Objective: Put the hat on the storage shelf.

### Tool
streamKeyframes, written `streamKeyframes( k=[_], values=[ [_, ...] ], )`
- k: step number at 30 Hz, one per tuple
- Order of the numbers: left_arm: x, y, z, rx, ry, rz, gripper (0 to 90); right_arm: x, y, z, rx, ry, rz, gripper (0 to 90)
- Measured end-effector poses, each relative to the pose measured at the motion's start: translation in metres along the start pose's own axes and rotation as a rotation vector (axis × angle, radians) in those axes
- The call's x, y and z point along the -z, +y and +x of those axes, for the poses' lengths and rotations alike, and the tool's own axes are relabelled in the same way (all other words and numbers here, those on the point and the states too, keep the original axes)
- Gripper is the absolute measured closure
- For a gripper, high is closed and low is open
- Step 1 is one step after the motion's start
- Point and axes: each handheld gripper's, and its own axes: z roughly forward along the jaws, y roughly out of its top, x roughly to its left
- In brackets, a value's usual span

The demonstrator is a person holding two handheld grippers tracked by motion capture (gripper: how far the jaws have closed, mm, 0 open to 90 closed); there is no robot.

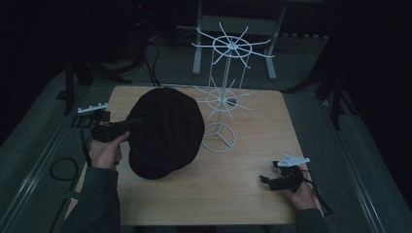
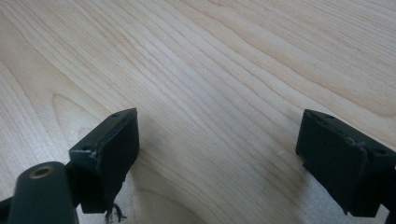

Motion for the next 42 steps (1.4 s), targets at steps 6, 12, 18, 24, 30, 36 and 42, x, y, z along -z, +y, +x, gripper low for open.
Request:
streamKeyframes(
  k=[6, 12, 18, 24, 30, 36, 42],
  values=[
    [0.004, 0.003, 0.000, 0.010, -0.013, -0.019, 76.3, 0.000, 0.000, 0.000, -0.001, 0.000, 0.000, 13.2],
    [0.008, 0.006, 0.000, 0.014, -0.022, -0.036, 76.3, 0.000, 0.000, 0.000, -0.001, 0.000, 0.000, 13.2],
    [0.010, 0.008, 0.001, 0.024, -0.028, -0.050, 76.3, 0.000, 0.000, 0.000, -0.001, 0.000, 0.000, 13.2],
    [0.013, 0.012, 0.000, 0.028, -0.040, -0.065, 76.3, 0.000, 0.000, 0.000, -0.001, 0.000, 0.000, 13.2],
    [0.015, 0.015, -0.001, 0.037, -0.052, -0.081, 76.3, 0.000, 0.000, 0.000, 0.000, 0.000, 0.000, 13.2],
    [0.016, 0.017, -0.001, 0.043, -0.057, -0.092, 76.3, 0.000, 0.000, 0.000, -0.001, 0.000, -0.001, 13.2],
    [0.017, 0.019, -0.001, 0.055, -0.068, -0.110, 76.3, 0.000, 0.000, 0.000, -0.001, 0.000, -0.001, 13.2]
  ],
)
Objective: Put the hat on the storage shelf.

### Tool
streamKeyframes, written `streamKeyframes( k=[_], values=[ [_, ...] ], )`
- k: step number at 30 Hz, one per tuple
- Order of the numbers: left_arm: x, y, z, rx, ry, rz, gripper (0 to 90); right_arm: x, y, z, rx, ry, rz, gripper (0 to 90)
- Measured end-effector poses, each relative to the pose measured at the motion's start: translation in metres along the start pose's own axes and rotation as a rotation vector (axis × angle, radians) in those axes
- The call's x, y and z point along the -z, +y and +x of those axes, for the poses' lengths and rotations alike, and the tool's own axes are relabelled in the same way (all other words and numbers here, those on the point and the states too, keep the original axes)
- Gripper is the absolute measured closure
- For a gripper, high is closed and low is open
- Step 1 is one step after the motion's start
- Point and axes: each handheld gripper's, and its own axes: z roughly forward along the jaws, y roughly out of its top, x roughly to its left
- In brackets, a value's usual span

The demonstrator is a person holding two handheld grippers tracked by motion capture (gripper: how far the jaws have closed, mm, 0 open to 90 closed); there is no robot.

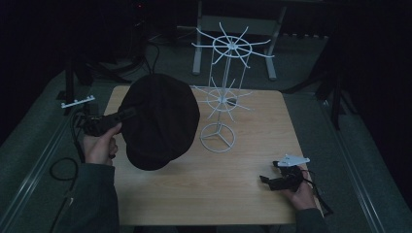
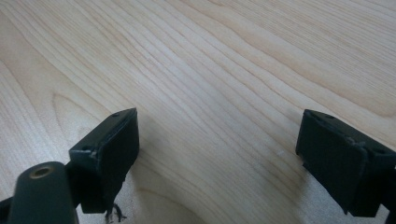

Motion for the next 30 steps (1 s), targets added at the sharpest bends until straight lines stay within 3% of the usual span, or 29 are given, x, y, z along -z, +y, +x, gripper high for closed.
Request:
streamKeyframes(
  k=[9, 30],
  values=[
    [-0.0009, 0.0012, 0.0000, 0.009, -0.004, -0.003, 76.4, 0.0000, 0.0000, 0.0000, 0.000, 0.000, 0.000, 13.2],
    [-0.0072, 0.0064, -0.0033, 0.056, -0.067, -0.058, 76.3, 0.0000, 0.0000, -0.0002, 0.001, 0.001, 0.000, 13.2]
  ],
)
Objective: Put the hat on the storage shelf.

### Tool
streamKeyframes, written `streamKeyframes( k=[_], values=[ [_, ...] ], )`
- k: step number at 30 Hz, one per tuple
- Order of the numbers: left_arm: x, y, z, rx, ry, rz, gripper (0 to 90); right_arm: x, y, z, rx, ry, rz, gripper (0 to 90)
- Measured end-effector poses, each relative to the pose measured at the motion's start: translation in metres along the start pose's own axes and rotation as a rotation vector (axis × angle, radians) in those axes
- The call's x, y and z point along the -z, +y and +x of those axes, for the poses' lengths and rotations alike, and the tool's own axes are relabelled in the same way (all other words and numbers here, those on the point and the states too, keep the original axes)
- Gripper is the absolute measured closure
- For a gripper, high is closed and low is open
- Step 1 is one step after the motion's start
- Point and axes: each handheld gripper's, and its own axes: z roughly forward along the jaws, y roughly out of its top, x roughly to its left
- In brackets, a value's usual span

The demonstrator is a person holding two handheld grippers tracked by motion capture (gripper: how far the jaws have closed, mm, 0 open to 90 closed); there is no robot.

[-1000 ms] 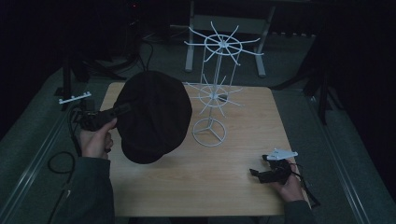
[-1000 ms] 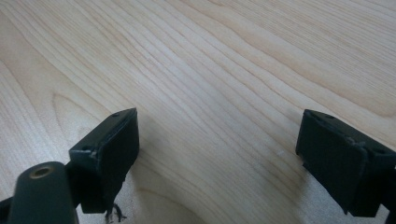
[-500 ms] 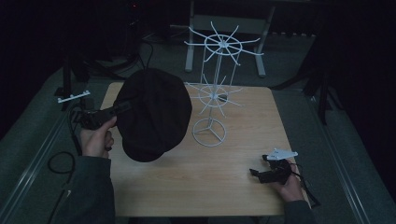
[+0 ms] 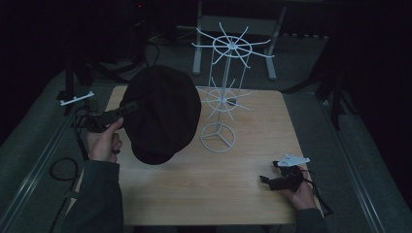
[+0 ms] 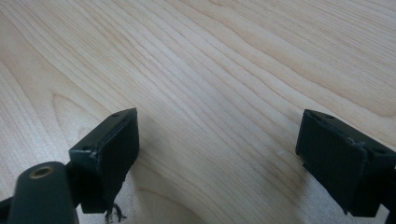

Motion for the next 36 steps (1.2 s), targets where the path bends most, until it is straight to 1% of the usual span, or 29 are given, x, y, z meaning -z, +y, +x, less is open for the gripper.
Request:
streamKeyframes(
  k=[9, 13, 21, 36],
  values=[
    [-0.003, 0.003, -0.004, 0.012, -0.022, -0.015, 76.2, 0.000, 0.000, 0.000, 0.000, 0.000, 0.000, 13.2],
    [-0.003, 0.004, -0.004, 0.024, -0.032, -0.024, 76.2, 0.000, 0.000, 0.000, 0.000, 0.000, 0.000, 13.2],
    [-0.004, 0.007, -0.007, 0.010, -0.039, -0.030, 76.0, 0.000, 0.000, 0.000, 0.001, 0.000, 0.000, 13.3],
    [-0.006, 0.015, -0.011, 0.026, -0.073, -0.054, 76.0, 0.000, 0.000, 0.000, 0.000, 0.000, 0.000, 13.2]
  ],
)
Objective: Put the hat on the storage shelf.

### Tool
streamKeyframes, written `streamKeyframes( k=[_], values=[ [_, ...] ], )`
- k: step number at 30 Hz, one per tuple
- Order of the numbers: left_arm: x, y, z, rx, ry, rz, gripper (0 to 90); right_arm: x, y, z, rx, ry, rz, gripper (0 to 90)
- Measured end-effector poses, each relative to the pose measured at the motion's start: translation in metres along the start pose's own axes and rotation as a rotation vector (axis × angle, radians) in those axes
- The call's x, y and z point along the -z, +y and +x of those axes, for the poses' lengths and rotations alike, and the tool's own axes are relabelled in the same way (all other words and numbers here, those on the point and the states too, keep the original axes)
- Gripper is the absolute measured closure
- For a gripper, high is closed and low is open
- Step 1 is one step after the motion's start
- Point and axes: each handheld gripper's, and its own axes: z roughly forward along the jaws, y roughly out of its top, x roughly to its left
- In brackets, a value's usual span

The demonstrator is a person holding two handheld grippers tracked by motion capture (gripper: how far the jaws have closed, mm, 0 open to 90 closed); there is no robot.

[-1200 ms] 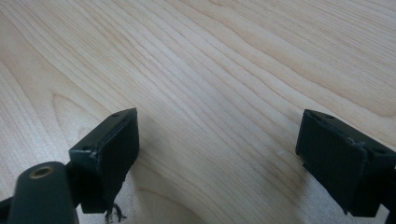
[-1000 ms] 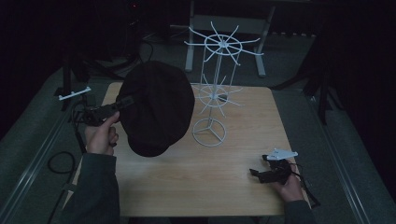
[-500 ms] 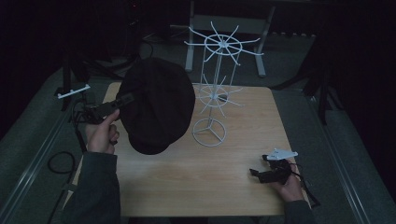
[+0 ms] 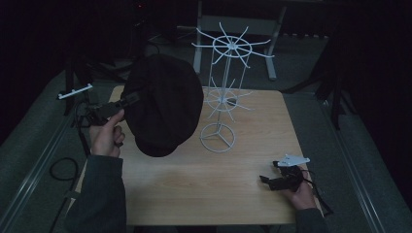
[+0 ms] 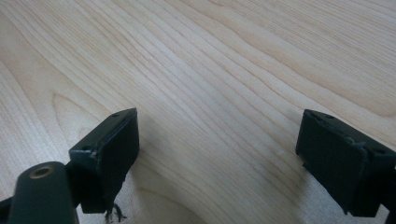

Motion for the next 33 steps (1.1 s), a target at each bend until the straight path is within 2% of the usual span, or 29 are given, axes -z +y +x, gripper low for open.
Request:
streamKeyframes(
  k=[16, 33],
  values=[
    [-0.002, 0.007, -0.006, -0.006, -0.017, -0.011, 75.9, 0.000, 0.000, 0.000, 0.000, 0.000, 0.000, 13.2],
    [-0.003, 0.012, -0.007, 0.008, -0.041, -0.029, 75.8, 0.000, 0.000, 0.000, 0.000, 0.000, 0.000, 13.3]
  ],
)
